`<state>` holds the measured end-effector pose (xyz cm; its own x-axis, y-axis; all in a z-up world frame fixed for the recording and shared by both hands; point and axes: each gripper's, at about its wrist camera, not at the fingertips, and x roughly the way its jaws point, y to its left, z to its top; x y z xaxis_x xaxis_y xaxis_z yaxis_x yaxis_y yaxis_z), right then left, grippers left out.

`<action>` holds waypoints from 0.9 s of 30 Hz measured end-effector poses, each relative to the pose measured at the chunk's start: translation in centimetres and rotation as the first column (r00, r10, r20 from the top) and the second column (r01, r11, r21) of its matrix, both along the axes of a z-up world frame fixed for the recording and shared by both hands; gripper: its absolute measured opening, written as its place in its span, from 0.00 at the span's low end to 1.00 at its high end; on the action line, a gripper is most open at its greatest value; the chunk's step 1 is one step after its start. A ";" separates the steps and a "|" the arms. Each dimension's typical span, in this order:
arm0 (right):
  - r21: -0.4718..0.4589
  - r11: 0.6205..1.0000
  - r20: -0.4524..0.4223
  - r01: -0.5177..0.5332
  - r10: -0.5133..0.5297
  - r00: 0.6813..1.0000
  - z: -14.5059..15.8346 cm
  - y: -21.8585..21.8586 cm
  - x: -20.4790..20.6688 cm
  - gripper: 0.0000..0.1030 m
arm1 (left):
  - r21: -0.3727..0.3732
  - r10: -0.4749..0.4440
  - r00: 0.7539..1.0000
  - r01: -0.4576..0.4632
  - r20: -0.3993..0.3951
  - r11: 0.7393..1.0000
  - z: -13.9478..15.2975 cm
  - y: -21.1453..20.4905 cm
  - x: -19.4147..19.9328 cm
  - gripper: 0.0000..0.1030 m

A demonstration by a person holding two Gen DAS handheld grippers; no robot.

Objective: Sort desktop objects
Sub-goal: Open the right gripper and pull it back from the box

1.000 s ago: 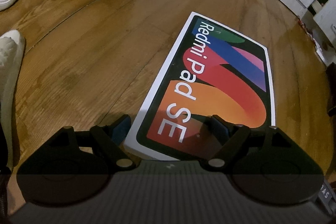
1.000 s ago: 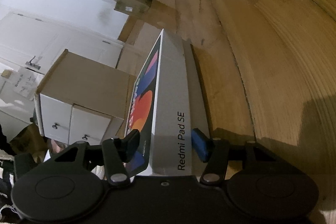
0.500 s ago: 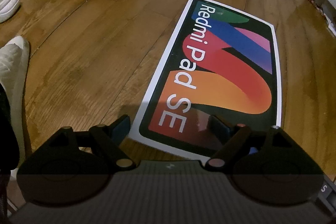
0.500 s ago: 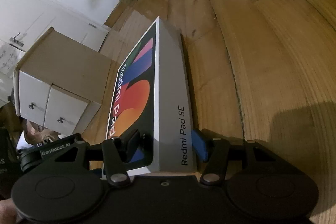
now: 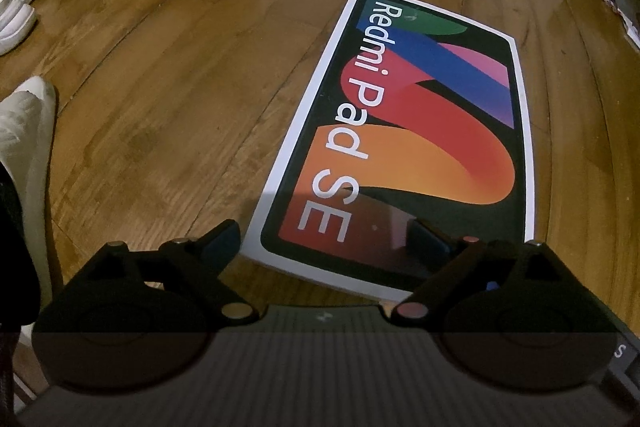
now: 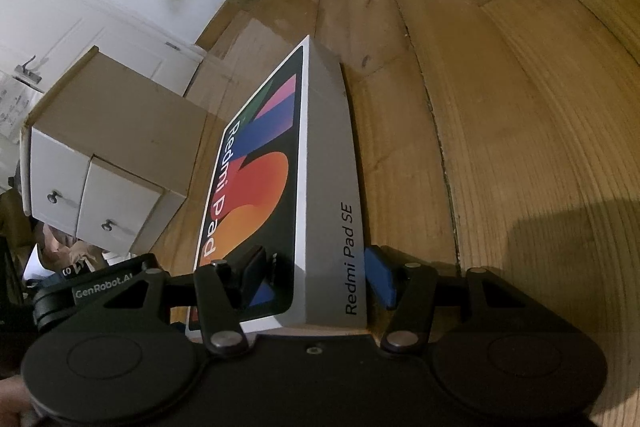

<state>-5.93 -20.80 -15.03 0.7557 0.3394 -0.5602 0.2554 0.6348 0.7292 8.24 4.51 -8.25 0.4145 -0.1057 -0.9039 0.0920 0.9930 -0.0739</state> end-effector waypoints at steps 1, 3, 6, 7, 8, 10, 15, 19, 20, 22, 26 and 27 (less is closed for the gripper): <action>-0.001 1.000 0.000 0.001 -0.001 1.000 0.0 0.0 -0.1 0.59 | 0.001 0.000 1.000 0.000 -0.001 1.000 0.0 0.0 0.0 0.91; -0.005 1.000 0.002 0.001 -0.001 1.000 0.0 0.0 -0.1 0.59 | 0.003 0.000 1.000 0.000 -0.002 1.000 0.0 -0.1 0.0 0.91; -0.028 0.999 0.005 -0.017 0.017 1.000 0.3 0.2 -0.1 0.60 | 0.006 -0.001 1.000 0.001 -0.004 1.000 0.0 -0.2 0.0 0.91; -0.037 0.999 0.005 -0.022 0.023 1.000 0.4 0.3 0.0 0.60 | 0.007 -0.001 1.000 0.001 -0.004 1.000 0.1 -0.2 0.0 0.91; -0.046 0.999 0.003 -0.025 0.026 1.000 0.4 0.4 0.0 0.60 | 0.008 -0.002 1.000 0.002 0.000 1.000 0.2 -0.3 0.0 0.91; -0.077 0.996 -0.005 -0.038 0.038 0.999 0.7 0.8 0.0 0.60 | 0.013 -0.008 1.000 0.008 0.007 1.000 0.5 -0.5 -0.2 0.91; -0.128 0.991 -0.043 -0.039 0.033 0.999 1.5 1.8 -0.1 0.61 | 0.047 -0.031 0.999 0.031 0.011 0.998 1.2 -1.0 -0.7 0.91; -0.166 0.986 -0.071 -0.003 -0.009 0.997 2.3 2.3 -0.5 0.62 | 0.065 -0.050 0.999 0.048 0.022 0.997 2.0 -1.1 -1.3 0.91; -0.192 0.981 -0.073 -0.001 -0.013 0.997 2.5 2.4 -0.7 0.62 | 0.070 -0.053 0.998 0.051 0.026 0.996 2.2 -1.1 -1.5 0.91; -0.255 0.967 -0.074 0.010 -0.030 0.997 3.1 2.5 -1.3 0.62 | 0.086 -0.063 0.997 0.060 0.033 0.995 2.6 -1.2 -1.9 0.91; -0.338 0.938 -0.084 0.077 -0.111 0.990 4.0 2.3 -2.8 0.63 | 0.105 -0.079 0.996 0.074 0.048 0.992 3.4 -1.2 -2.8 0.91; -0.351 0.931 -0.092 0.100 -0.140 0.986 4.2 2.3 -3.1 0.63 | 0.106 -0.084 0.995 0.079 0.049 0.991 3.6 -1.2 -3.0 0.91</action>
<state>-9.05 -18.54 -10.80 0.7034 0.0211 -0.7105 0.4135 0.8008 0.4333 5.27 3.27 -4.65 0.4565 -0.0482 -0.8884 0.1741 0.9841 0.0360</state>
